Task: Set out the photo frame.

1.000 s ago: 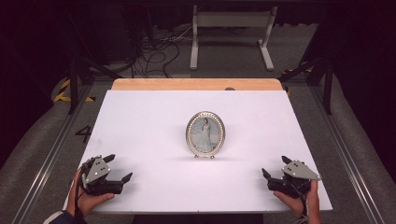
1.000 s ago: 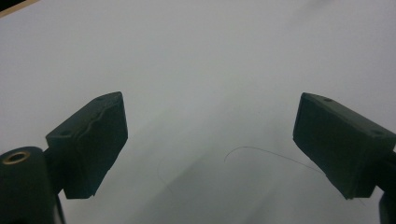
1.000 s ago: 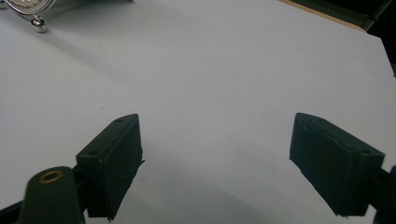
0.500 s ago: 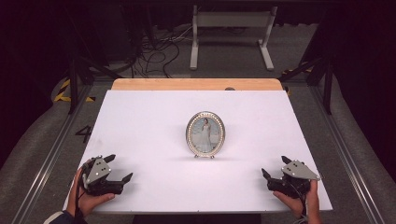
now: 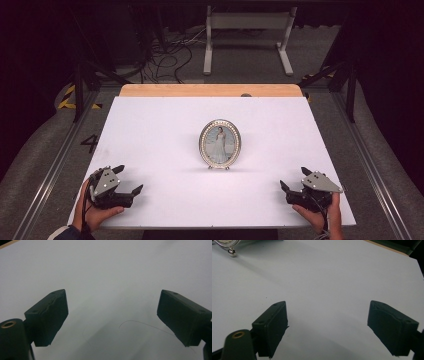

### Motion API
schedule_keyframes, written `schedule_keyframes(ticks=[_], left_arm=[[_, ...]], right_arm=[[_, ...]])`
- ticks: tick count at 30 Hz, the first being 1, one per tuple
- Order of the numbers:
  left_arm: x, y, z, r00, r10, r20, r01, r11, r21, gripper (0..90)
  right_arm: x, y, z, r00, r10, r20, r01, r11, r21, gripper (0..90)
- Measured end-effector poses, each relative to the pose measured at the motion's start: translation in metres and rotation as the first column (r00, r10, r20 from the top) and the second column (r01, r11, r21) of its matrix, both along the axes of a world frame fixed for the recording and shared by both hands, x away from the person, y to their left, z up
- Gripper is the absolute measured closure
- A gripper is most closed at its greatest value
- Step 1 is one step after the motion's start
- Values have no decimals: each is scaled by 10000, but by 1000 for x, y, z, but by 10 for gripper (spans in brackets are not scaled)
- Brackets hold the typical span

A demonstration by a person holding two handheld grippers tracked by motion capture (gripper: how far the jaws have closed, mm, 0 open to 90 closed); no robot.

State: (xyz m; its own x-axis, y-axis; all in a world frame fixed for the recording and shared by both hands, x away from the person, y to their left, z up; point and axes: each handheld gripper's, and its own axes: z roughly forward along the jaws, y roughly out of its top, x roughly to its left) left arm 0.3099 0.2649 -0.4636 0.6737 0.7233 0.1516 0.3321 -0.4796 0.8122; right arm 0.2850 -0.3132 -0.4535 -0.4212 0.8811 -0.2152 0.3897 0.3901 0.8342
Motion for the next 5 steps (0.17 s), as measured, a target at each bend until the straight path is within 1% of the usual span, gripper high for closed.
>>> schedule_keyframes(ticks=[4,5], left_arm=[[1,-1,0,10000,-35,-40,35,10000,28,106],[1,-1,0,10000,-36,-45,35,10000,-19,106]], right_arm=[[0,0,0,10000,-29,-8,29,10000,37,164],[0,-1,0,10000,-36,-18,36,10000,49,164]])
